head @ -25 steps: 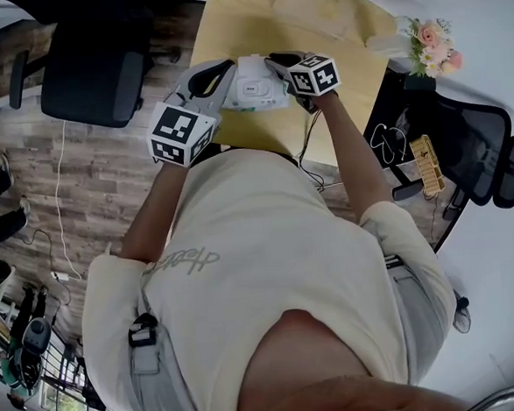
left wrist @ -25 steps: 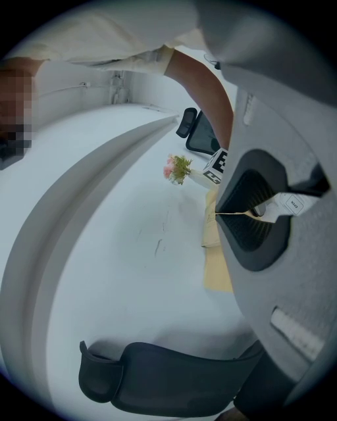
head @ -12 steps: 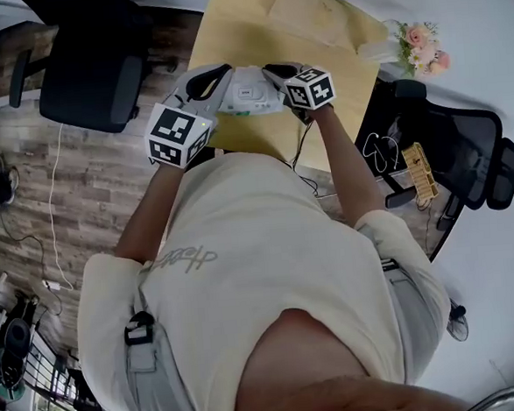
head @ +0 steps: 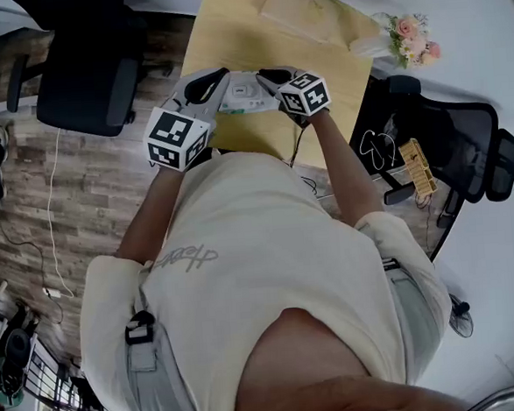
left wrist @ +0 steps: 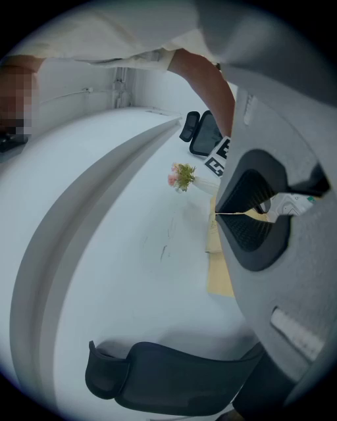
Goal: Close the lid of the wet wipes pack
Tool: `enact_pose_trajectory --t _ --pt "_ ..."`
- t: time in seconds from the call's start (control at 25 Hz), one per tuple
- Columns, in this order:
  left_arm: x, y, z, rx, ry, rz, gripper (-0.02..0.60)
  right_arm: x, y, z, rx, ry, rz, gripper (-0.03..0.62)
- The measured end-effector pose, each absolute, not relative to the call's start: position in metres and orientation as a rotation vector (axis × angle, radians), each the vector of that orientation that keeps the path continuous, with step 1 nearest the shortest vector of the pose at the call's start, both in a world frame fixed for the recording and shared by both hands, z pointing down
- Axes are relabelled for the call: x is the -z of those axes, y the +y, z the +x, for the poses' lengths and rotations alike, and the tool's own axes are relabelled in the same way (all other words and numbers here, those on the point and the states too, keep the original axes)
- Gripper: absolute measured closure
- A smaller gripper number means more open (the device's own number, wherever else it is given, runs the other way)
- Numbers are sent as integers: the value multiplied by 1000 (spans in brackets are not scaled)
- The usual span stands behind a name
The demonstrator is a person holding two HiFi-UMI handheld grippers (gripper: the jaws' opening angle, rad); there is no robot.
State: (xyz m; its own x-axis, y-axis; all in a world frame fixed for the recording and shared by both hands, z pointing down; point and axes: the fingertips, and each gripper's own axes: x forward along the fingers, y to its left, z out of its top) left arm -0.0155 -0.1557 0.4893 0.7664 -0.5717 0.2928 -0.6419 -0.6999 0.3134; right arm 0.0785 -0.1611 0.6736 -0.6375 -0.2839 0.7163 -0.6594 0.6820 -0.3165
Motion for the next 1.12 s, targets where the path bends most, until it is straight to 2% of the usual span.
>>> enact_pose_trajectory --t 1.12 --pt "-481 -136 -22 -253 -920 2585 565 -688 -103 77 -597 -2188 674 546"
